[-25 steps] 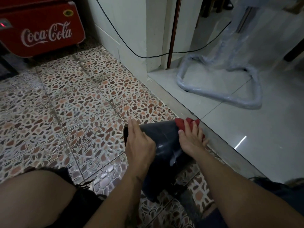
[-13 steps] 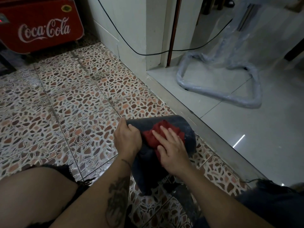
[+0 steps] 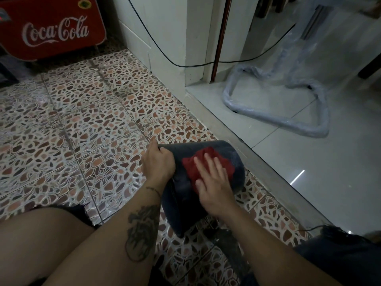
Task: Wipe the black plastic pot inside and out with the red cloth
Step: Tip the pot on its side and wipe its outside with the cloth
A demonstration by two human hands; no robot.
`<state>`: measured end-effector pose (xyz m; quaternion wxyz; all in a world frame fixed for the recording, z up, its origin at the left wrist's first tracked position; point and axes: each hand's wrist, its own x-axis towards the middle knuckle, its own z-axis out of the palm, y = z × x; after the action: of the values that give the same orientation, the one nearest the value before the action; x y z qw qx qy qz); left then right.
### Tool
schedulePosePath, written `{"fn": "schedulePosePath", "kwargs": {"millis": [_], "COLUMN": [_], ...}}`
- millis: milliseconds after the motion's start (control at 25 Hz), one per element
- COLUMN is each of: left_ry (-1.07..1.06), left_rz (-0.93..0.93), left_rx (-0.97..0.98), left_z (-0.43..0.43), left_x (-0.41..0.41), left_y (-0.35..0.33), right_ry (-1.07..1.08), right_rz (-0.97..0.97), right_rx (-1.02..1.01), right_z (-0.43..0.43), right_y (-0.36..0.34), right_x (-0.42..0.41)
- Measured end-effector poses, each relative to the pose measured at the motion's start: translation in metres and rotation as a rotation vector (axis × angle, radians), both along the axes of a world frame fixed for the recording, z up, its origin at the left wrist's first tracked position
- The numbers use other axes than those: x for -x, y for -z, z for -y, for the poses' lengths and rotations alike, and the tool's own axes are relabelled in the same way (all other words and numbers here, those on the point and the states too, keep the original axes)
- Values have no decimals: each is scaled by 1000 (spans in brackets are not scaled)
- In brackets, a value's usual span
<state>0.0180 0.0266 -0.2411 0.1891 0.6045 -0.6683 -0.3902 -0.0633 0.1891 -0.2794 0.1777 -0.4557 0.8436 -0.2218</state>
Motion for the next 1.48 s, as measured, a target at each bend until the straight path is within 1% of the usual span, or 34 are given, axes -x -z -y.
{"fn": "schedulePosePath", "kwargs": {"millis": [120, 200, 240, 320, 360, 400, 480, 600, 720, 800, 880, 960, 1040, 1120, 1200, 1280, 1360, 1400, 1480], "left_ry": [3, -19, -26, -26, -22, -8, 40, 85, 186, 239, 227, 189, 131, 94, 97, 123, 154, 163, 162], "left_rz": [-16, -38, -47, -54, -50, -44, -38, -34, -112, -156, -182, -214, -236, -265, -288, -273, -273, -281, -276], "left_rx": [4, -4, -6, 0, 4, 4, 0, 24, 78, 91, 88, 68, 46, 18, 3, 18, 27, 20, 28], "left_z": [-4, -4, -3, -4, -2, -1, 0, -3, -21, -30, -32, -33, -32, -28, -24, -22, -25, -27, -30], "left_x": [1, 2, 2, 2, 3, 3, 4, 6, 7, 5, 4, 2, 3, 6, 8, 11, 13, 12, 10], "left_y": [1, 2, 3, 6, 7, 7, 5, -1, -1, 2, 7, 9, 11, 13, 13, 11, 12, 13, 15], "right_ry": [232, 280, 251, 106, 28, -24, -33, 126, 320, 370, 344, 249, 113, -9, -38, 107, 273, 321, 315], "right_rz": [61, 74, 47, 14, 27, 43, 33, 13, -3, 38, 83, 99, 97, 101, 46, -11, -5, 27, 82], "right_rx": [-199, -243, -208, -38, 21, 51, 47, -53, -234, -322, -351, -294, -133, 44, 81, -14, -190, -252, -264], "right_z": [19, 31, 33, 21, 11, 1, -7, -7, -6, 3, 23, 48, 53, 32, 6, -6, 4, 17, 47], "right_y": [-7, -11, -11, -5, -4, -2, 0, -1, 1, -5, -12, -17, -17, -13, -7, -2, -5, -8, -13], "right_x": [39, 38, 26, -9, -24, -30, -19, 19, 65, 89, 95, 78, 43, 20, 30, 61, 86, 89, 77]}}
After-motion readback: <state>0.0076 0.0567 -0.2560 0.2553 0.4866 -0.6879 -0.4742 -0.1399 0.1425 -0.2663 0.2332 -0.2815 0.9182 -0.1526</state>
